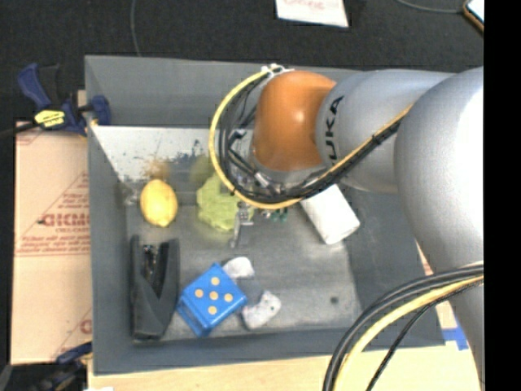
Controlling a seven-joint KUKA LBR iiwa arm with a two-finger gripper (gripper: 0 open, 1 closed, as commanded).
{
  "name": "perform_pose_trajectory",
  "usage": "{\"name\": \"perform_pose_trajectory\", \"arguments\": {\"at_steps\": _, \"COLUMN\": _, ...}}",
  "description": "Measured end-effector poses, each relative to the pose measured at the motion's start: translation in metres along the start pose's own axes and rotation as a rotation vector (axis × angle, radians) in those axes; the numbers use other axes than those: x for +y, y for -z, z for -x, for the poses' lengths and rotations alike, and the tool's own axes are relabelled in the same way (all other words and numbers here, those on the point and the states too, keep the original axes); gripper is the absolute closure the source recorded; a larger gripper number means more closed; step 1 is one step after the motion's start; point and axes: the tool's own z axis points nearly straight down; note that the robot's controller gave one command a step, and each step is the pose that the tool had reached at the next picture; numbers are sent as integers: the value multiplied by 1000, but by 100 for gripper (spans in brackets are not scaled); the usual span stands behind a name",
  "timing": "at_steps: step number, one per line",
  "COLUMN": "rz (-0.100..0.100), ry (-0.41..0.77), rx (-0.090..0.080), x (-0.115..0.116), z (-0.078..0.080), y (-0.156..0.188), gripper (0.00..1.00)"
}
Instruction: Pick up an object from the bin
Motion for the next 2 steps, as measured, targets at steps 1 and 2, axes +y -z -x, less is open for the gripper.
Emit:
{"name": "perform_pose_trajectory", "arguments": {"at_steps": 1, "rz": -1, "ry": 68, "rx": -8, "x": -20, "z": 17, "y": 23, "gripper": 0}}
{"name": "perform_pose_trajectory", "arguments": {"at_steps": 2, "rz": 1, "ry": 31, "rx": -8, "x": -4, "z": 20, "y": 127, "gripper": 0}}
